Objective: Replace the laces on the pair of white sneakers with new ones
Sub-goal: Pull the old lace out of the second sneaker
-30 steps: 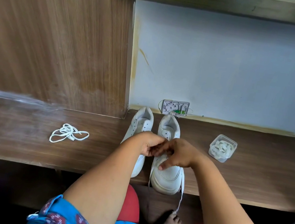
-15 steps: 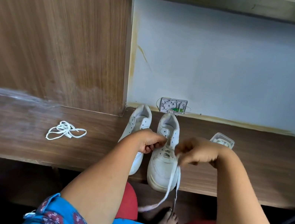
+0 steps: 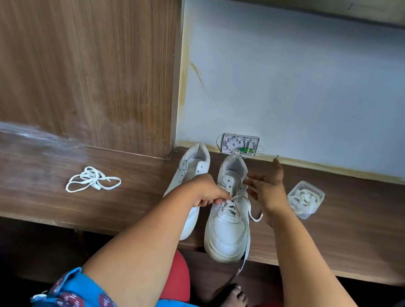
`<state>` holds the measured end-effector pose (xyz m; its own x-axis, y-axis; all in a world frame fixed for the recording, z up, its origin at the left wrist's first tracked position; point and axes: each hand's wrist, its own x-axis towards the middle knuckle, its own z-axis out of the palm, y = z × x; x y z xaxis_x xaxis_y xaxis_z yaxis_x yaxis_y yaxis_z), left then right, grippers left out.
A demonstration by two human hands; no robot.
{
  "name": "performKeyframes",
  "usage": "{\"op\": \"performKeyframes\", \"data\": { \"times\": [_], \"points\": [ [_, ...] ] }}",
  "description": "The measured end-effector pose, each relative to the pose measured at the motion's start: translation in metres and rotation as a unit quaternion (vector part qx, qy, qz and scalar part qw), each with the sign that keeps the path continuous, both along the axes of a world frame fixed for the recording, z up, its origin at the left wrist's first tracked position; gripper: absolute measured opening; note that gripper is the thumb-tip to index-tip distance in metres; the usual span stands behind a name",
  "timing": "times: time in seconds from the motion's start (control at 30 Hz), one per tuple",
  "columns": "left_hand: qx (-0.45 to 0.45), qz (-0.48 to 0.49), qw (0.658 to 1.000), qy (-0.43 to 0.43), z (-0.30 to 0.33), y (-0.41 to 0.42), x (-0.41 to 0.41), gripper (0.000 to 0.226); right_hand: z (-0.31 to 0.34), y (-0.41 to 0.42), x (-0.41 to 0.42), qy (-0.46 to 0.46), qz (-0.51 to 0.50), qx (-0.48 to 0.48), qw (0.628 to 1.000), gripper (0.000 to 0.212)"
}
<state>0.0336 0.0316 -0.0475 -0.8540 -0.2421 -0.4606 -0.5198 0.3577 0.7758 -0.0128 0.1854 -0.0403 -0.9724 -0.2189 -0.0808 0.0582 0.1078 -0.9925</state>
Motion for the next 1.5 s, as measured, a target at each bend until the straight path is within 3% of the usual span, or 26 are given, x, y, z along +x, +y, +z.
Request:
{"op": "performKeyframes", "data": {
  "times": [0.13,0.23,0.37,0.43,0.6,0.67,0.73,0.8,0.87,0.9,0.97,1.0,1.03,1.07,1.1,1.17,1.23,1.3,1.37,1.4,1.43,1.47,1.5],
  "points": [
    [0.06,-0.001,0.997,0.05,0.006,-0.001,0.003,0.015,-0.001,-0.003,0.003,0.09,0.055,0.122,0.987,0.076],
    [0.106,-0.009,0.993,0.041,0.014,-0.001,0.006,0.016,-0.002,-0.001,0.002,0.114,0.066,0.165,0.977,0.072],
    [-0.033,-0.032,0.999,0.019,0.009,0.004,0.008,0.016,-0.005,0.001,0.001,0.157,0.079,0.181,0.968,0.068],
    [-0.046,-0.064,0.996,0.042,0.007,0.006,0.009,0.015,-0.007,0.001,-0.002,0.165,0.082,0.188,0.965,0.068],
    [0.126,-0.065,0.984,0.111,0.015,-0.001,0.012,0.032,-0.011,0.001,-0.006,0.179,0.091,0.186,0.962,0.068],
    [0.067,-0.041,0.992,0.096,0.017,-0.001,0.009,0.032,-0.01,0.002,-0.007,0.179,0.093,0.184,0.962,0.067],
    [-0.087,-0.068,0.991,0.075,0.014,0.001,0.008,0.033,-0.009,0.003,-0.007,0.178,0.094,0.181,0.963,0.067],
    [-0.124,-0.118,0.983,0.064,0.008,0.004,0.008,0.022,-0.009,0.003,-0.008,0.176,0.093,0.181,0.963,0.066],
    [-0.043,-0.127,0.988,0.079,0.007,0.003,0.01,0.022,-0.009,0.002,-0.007,0.177,0.092,0.182,0.963,0.066],
    [0.039,-0.116,0.987,0.107,0.009,-0.001,0.012,0.027,-0.01,0.002,-0.007,0.18,0.093,0.182,0.962,0.065],
    [0.251,-0.063,0.95,0.173,0.018,-0.009,0.012,0.038,-0.013,0.001,-0.008,0.183,0.094,0.186,0.961,0.066],
    [0.322,-0.031,0.923,0.207,0.024,-0.011,0.012,0.038,-0.014,0.001,-0.008,0.181,0.093,0.188,0.961,0.066],
    [0.32,0.009,0.917,0.236,0.028,-0.012,0.01,0.039,-0.014,0.002,-0.009,0.178,0.093,0.187,0.962,0.066],
    [0.238,0.045,0.936,0.254,0.03,-0.01,0.008,0.044,-0.014,0.002,-0.009,0.176,0.092,0.185,0.962,0.066],
    [0.091,0.059,0.961,0.254,0.028,-0.01,0.006,0.05,-0.013,0.002,-0.009,0.175,0.093,0.183,0.963,0.065],
    [-0.176,-0.041,0.971,0.157,0.019,-0.009,0.005,0.06,-0.012,0.002,-0.008,0.175,0.093,0.182,0.963,0.064],
    [-0.224,-0.159,0.959,0.07,0.004,-0.006,0.004,0.055,-0.01,0.002,-0.007,0.176,0.094,0.187,0.962,0.064],
    [-0.156,-0.175,0.967,0.098,0.002,-0.003,0.007,0.028,-0.01,0.001,-0.006,0.175,0.095,0.19,0.961,0.065],
    [0.064,-0.111,0.976,0.174,0.013,-0.001,0.012,0.024,-0.011,0.001,-0.006,0.176,0.095,0.192,0.961,0.065],
    [0.239,-0.067,0.945,0.213,0.021,-0.003,0.013,0.027,-0.011,0.001,-0.006,0.177,0.096,0.192,0.961,0.065],
    [0.401,-0.033,0.882,0.246,0.032,-0.006,0.015,0.028,-0.012,0.002,-0.007,0.179,0.096,0.192,0.96,0.065],
    [0.495,-0.01,0.823,0.279,0.04,-0.01,0.016,0.029,-0.013,0.003,-0.008,0.179,0.096,0.194,0.96,0.065],
    [0.499,0.02,0.811,0.306,0.045,-0.013,0.017,0.034,-0.013,0.003,-0.008,0.178,0.096,0.196,0.959,0.065]
  ]
}}
